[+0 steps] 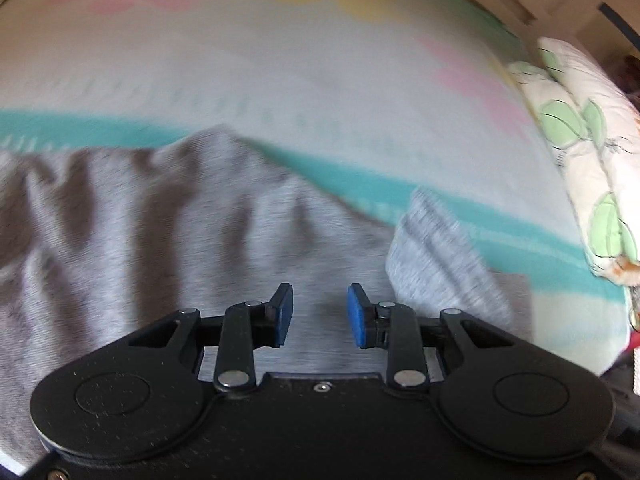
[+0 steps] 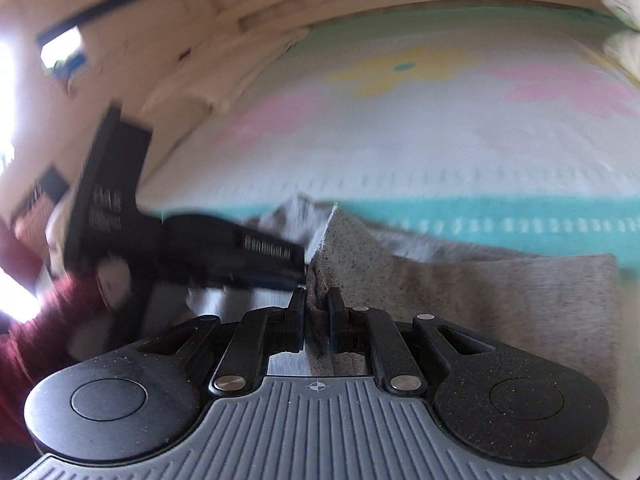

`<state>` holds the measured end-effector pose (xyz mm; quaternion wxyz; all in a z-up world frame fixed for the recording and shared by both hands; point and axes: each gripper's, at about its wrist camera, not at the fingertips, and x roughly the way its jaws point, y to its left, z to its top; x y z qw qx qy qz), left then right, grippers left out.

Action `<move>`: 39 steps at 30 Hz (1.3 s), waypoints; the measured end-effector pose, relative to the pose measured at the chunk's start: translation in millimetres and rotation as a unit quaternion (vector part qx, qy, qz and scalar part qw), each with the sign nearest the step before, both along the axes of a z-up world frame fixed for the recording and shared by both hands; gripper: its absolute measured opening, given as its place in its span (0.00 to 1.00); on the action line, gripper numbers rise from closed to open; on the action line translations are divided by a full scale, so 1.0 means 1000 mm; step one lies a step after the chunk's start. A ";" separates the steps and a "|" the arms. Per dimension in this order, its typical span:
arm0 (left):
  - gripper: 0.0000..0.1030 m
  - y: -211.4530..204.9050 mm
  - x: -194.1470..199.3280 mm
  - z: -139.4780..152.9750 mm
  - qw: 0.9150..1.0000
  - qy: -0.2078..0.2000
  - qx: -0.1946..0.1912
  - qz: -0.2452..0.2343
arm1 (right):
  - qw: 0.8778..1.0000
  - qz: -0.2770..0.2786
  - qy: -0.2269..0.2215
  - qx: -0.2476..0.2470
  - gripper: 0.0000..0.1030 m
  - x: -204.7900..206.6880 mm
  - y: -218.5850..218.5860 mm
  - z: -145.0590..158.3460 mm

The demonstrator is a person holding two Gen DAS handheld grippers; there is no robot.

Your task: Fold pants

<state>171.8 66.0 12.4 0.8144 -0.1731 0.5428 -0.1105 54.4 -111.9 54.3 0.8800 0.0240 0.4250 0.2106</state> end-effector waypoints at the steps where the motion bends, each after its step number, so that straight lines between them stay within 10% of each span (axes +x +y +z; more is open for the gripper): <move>1: 0.36 0.003 0.000 -0.003 1.000 0.002 0.004 0.004 | 1.000 0.013 0.002 -0.003 0.14 0.000 0.005 -0.006; 7: 0.36 0.017 -0.006 0.004 0.999 -0.019 0.036 0.026 | 0.998 0.056 0.000 0.029 0.19 -0.014 -0.002 0.004; 11: 0.37 0.015 -0.011 0.026 0.995 -0.069 0.068 0.030 | 0.997 -0.010 -0.037 0.071 0.28 -0.019 -0.050 0.030; 16: 0.37 -0.012 -0.028 0.045 0.988 -0.118 0.081 -0.047 | 0.987 -0.158 0.001 0.025 0.09 -0.013 -0.128 0.025; 25: 0.38 -0.065 -0.074 0.000 0.976 -0.062 0.115 -0.176 | 0.964 -0.249 0.093 0.024 0.00 -0.026 -0.175 -0.016; 39: 0.38 0.001 -0.059 0.006 0.988 -0.035 0.137 -0.057 | 0.997 -0.048 -0.015 -0.051 0.05 -0.023 -0.048 0.009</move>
